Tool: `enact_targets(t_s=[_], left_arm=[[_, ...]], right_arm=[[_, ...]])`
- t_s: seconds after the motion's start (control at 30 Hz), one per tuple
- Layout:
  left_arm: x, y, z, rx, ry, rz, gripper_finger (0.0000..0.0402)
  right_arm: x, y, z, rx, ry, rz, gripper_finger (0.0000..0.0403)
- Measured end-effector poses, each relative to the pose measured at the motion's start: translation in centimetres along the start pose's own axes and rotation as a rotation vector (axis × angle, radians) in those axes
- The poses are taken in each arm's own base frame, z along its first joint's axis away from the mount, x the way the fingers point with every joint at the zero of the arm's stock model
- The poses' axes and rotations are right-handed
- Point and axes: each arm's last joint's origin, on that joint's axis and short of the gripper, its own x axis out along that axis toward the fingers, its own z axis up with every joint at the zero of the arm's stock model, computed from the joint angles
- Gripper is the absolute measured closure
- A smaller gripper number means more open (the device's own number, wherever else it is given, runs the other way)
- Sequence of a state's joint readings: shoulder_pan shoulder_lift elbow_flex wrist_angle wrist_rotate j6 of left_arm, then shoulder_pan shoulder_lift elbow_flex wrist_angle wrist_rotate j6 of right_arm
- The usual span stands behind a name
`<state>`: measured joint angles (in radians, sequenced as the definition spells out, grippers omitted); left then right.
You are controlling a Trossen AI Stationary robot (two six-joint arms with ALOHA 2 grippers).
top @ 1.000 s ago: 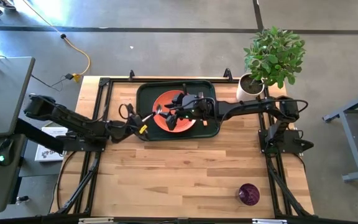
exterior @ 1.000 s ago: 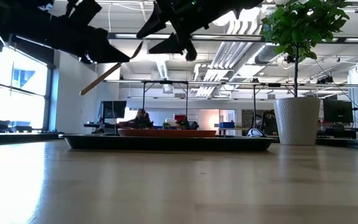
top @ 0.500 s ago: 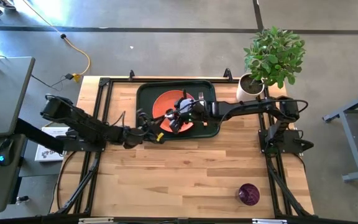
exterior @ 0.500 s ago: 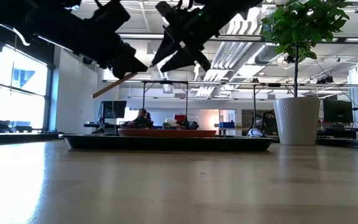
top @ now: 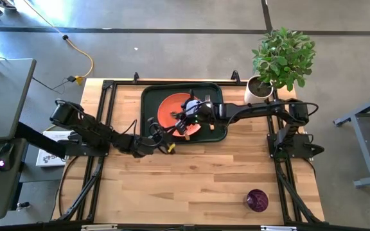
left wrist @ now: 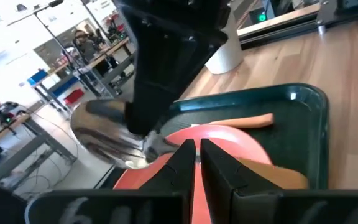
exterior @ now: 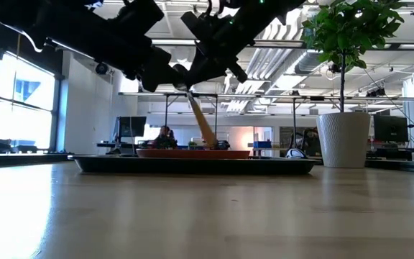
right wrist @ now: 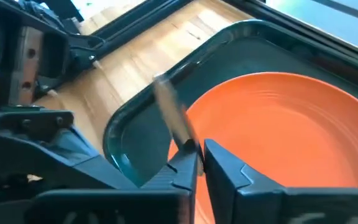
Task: Pick and place plate/cup/fork/spoon on tray
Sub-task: Put the orange spoon on the black tray to the right of the orange plate
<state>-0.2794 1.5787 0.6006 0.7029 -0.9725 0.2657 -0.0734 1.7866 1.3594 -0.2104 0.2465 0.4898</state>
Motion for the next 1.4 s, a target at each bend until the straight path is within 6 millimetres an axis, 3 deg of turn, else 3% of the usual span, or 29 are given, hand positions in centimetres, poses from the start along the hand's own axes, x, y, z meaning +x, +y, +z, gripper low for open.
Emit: enact_targets(t_s=[0.27,0.43,0.6,0.77,0.87,1.13,1.4], left_arm=[[-0.1,-0.1,0.0,-0.004,-0.004,-0.008,0.0386],[-0.3,-0.2,0.1,0.009,-0.004,-0.003,0.0385],[-1.0,-0.3,0.1,0.077,0.012,0.071,0.0385],[-1.6,0.0,0.4,0.111,0.033,0.155,0.0385],[-1.9,0.2,0.6,0.095,0.033,0.151,0.0385],[-1.4,2.5,0.1,-0.024,0.114,-0.017,0.0398],[-0.7,4.1,-0.5,-0.139,0.147,-0.093,0.0401]], right_arm=[[-0.2,0.9,-0.4,-0.053,0.031,0.077,0.0401],[-1.3,0.2,-1.2,-0.087,0.143,-0.009,0.0402],[-3.7,-3.3,-0.4,-0.058,0.265,-0.161,0.0402],[-5.1,-8.3,0.3,0.034,0.401,-0.333,0.0402],[-4.8,-11.0,0.4,0.102,0.44,-0.402,0.0402],[-2.7,-17.1,-1.4,0.264,0.423,-0.338,0.0403],[-1.9,-20.6,-3.9,0.31,0.394,-0.358,0.0403]])
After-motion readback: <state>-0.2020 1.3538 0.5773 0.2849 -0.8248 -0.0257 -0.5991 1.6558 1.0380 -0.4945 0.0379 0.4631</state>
